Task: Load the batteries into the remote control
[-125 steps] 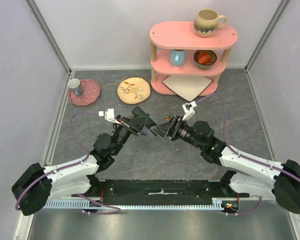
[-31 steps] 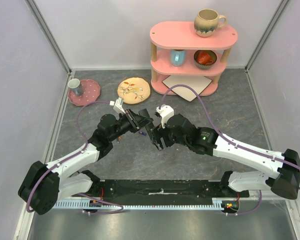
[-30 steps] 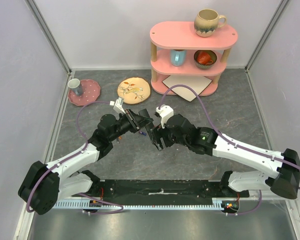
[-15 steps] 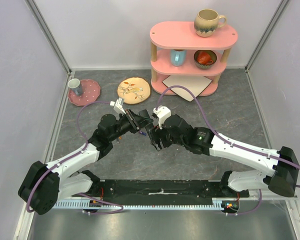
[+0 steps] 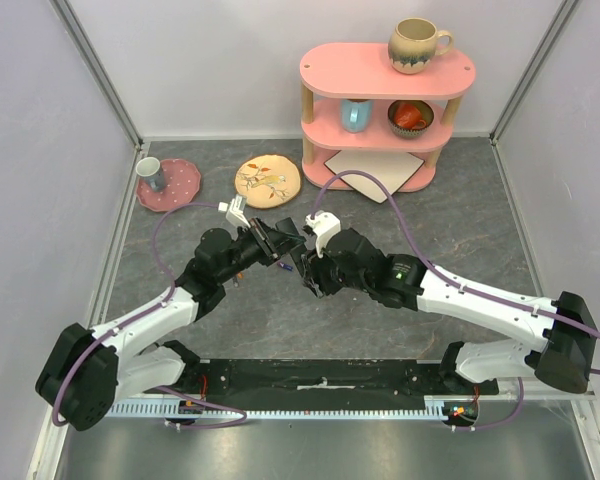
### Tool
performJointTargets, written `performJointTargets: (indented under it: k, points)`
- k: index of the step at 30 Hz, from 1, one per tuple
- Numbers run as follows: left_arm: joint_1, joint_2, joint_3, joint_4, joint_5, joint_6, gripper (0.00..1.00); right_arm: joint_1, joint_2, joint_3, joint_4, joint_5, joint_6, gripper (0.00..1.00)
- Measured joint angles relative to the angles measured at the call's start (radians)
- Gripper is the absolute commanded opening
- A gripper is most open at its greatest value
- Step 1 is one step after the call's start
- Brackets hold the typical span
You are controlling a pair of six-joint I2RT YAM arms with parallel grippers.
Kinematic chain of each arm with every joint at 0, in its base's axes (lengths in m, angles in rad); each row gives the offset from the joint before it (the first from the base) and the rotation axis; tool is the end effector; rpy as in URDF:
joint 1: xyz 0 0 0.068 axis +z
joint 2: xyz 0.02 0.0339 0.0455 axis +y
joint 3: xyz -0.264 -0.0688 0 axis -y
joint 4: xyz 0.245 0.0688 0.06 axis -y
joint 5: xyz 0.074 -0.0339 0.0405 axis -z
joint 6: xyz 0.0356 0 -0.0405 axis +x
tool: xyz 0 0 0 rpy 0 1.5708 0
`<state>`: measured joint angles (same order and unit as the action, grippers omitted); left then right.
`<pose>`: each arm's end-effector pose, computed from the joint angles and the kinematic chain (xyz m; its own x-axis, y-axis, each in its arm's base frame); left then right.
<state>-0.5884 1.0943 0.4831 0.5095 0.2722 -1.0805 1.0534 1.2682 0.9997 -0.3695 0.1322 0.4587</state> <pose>0.1958 -0.1421 0.2456 -0.7077 -0.5493 -0.4444 0.2820 0.3571 -0.8905 0.1432 0.2421 0.2933 -0.6224 -0.2063 -0.7550 -0.5951 0.7513 0.2853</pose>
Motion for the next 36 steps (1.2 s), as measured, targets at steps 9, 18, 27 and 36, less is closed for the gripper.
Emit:
performJointTargets:
  k: [9, 18, 27, 36]
  points:
    - [-0.003, -0.032, -0.001, -0.012, -0.019, 0.001, 0.02, 0.000, -0.035, 0.000, -0.007, 0.002, 0.002, 0.45]
    - [-0.015, -0.038, 0.001, 0.018, -0.016, -0.002, 0.02, 0.000, -0.097, -0.019, -0.013, 0.009, 0.016, 0.44]
    - [0.005, -0.036, -0.013, -0.004, -0.063, 0.002, 0.02, 0.001, -0.196, -0.055, -0.041, 0.066, 0.030, 0.44]
    - [0.008, -0.022, -0.051, -0.003, -0.072, 0.002, 0.02, -0.009, -0.238, -0.068, -0.062, 0.147, 0.043, 0.43]
